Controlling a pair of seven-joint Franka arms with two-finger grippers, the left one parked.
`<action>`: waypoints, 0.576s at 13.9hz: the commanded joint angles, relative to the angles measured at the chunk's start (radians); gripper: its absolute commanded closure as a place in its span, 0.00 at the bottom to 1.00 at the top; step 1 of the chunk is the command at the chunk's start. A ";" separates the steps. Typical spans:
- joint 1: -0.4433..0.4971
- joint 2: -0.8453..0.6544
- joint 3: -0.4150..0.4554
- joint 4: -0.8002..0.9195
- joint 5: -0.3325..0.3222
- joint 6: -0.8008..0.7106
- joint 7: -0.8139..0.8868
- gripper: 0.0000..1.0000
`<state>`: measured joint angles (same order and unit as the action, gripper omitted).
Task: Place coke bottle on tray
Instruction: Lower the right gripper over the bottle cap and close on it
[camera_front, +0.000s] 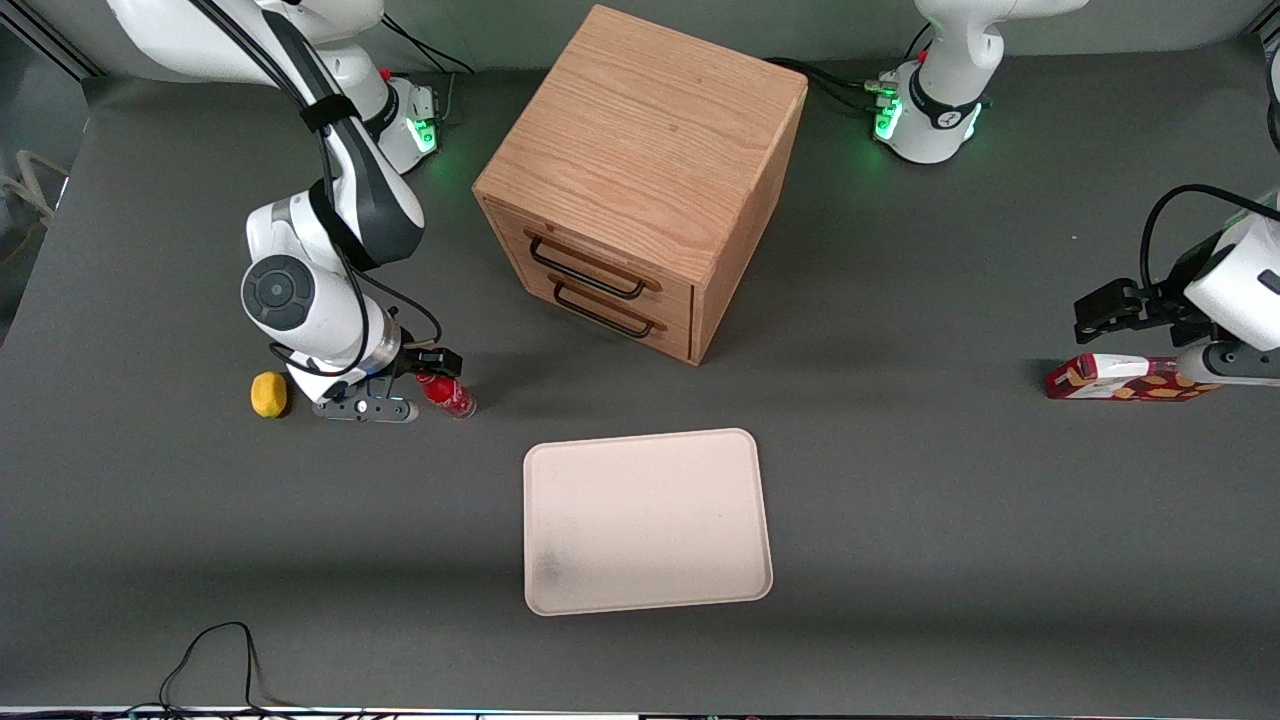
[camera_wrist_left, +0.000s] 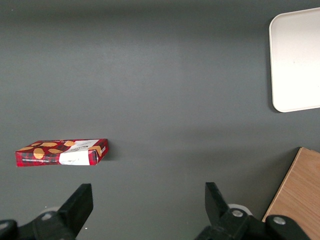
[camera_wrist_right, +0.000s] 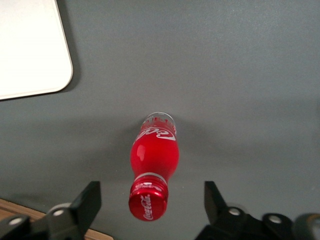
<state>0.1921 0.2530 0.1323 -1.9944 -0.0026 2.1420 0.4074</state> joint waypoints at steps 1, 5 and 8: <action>0.012 -0.006 -0.008 -0.020 -0.022 0.019 -0.018 0.51; 0.015 -0.011 -0.008 -0.032 -0.025 0.018 -0.018 1.00; 0.015 -0.015 -0.007 -0.027 -0.023 0.010 -0.013 1.00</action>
<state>0.1973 0.2527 0.1330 -2.0094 -0.0171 2.1436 0.4062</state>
